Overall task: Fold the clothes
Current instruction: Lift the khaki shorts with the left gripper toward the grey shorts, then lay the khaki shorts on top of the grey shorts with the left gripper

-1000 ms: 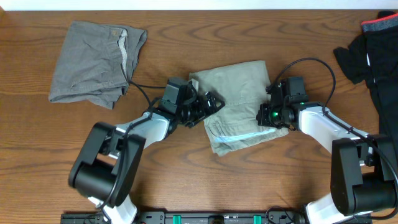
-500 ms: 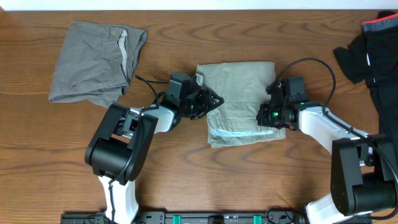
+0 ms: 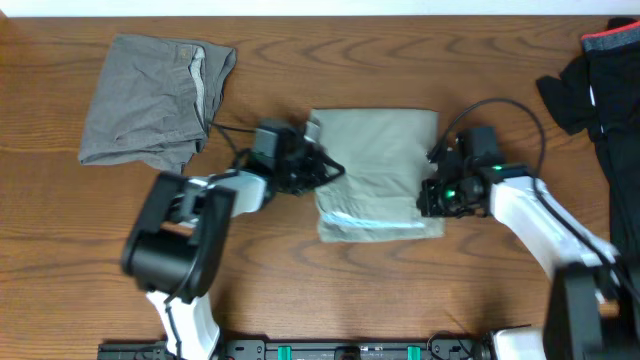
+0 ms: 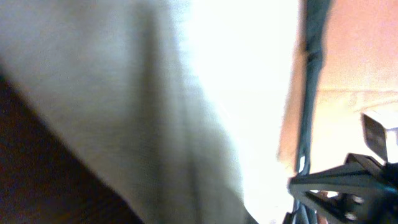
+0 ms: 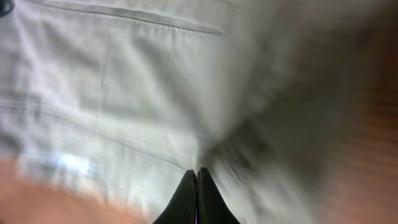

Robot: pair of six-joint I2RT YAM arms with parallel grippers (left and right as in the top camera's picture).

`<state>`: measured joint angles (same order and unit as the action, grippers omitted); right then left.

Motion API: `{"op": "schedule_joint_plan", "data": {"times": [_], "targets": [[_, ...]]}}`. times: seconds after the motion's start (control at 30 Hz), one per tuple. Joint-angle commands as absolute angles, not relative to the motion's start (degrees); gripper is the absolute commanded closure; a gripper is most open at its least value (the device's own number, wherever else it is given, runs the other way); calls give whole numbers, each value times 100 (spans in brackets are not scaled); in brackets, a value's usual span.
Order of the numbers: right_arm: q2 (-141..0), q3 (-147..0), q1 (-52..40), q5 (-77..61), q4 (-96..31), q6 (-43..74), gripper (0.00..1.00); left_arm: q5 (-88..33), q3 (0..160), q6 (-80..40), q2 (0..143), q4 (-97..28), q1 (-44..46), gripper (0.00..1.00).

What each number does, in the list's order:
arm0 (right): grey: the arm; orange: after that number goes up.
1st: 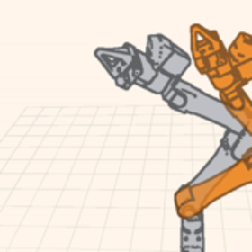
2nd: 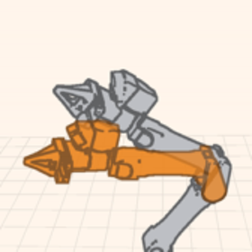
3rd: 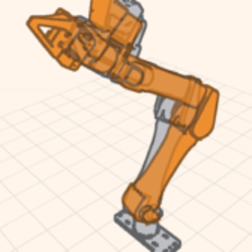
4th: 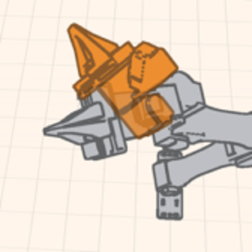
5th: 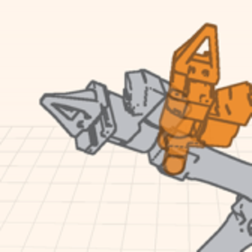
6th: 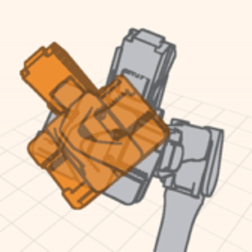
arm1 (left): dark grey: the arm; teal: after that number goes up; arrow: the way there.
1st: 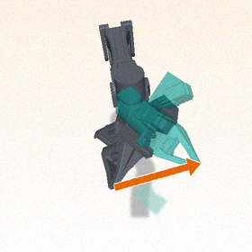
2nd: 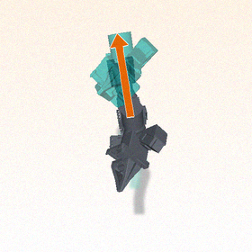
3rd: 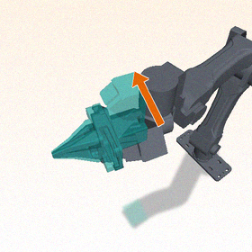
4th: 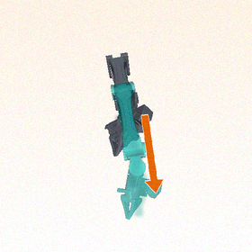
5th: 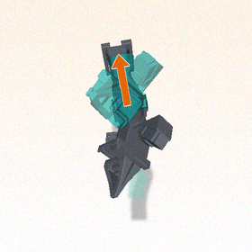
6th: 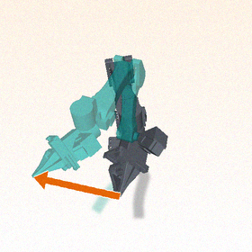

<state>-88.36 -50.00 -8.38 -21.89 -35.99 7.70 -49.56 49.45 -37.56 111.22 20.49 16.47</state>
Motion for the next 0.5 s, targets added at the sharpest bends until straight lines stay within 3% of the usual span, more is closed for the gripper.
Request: {"op": "schedule_joint_plan", "data": {"times": [0.0, 0.3, 0.47], "targets": [[-7905, -5743, -808, -2235, -3756, 482, 99, -5509, 5096, -3476, 10355, 2340, 1052, 93], [-7177, -6584, -790, -2165, -4040, 685, 99, -5579, 5719, -4906, 9701, 4318, -462, 94], [-7190, -6584, -790, -2163, -4261, 679, 99, -5087, 6222, -4810, 9710, 4342, -1404, 94]]}}
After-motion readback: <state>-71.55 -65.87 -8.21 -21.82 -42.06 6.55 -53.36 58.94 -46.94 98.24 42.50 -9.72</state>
